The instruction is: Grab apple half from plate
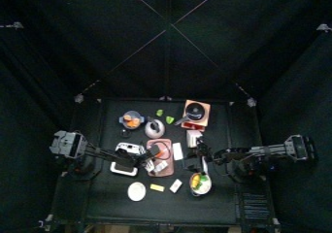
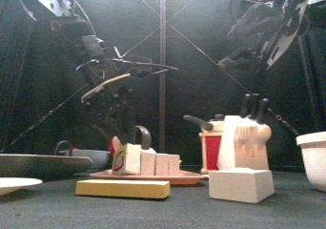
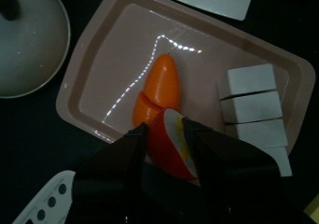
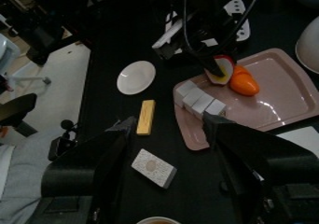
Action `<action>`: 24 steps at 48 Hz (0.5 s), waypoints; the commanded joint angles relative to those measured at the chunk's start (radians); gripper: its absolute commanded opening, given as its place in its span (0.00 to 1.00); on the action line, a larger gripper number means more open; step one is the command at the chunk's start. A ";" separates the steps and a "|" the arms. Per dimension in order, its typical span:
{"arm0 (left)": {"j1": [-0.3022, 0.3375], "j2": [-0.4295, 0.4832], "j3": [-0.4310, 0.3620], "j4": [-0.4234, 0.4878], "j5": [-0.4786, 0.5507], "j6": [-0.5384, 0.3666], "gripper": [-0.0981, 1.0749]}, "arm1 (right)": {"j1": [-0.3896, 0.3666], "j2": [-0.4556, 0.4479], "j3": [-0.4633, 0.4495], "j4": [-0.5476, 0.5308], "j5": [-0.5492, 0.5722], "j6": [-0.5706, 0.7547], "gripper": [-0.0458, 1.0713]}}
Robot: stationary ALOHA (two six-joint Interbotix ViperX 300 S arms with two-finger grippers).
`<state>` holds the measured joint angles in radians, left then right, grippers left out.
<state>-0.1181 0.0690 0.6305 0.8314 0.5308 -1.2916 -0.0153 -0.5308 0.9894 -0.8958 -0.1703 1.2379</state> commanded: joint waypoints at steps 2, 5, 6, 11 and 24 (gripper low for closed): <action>-0.003 -0.020 -0.011 0.005 0.000 -0.003 0.67 | -0.003 -0.006 -0.008 0.000 -0.003 0.000 0.86; -0.003 -0.020 -0.014 0.002 0.002 -0.005 0.67 | -0.002 -0.006 -0.008 0.000 -0.005 0.000 0.85; -0.003 -0.020 -0.014 0.002 0.000 -0.005 0.67 | -0.003 -0.006 -0.008 0.002 -0.005 0.000 0.85; -0.005 -0.025 -0.015 0.000 0.000 -0.005 0.67 | -0.002 -0.006 -0.008 0.002 -0.005 0.000 0.85; -0.005 -0.028 -0.012 0.000 0.002 -0.006 0.67 | -0.002 -0.006 -0.008 0.002 -0.003 0.002 0.86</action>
<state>-0.1227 0.0690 0.6305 0.8299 0.5323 -1.2962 -0.0153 -0.5308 0.9925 -0.8958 -0.1703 1.2379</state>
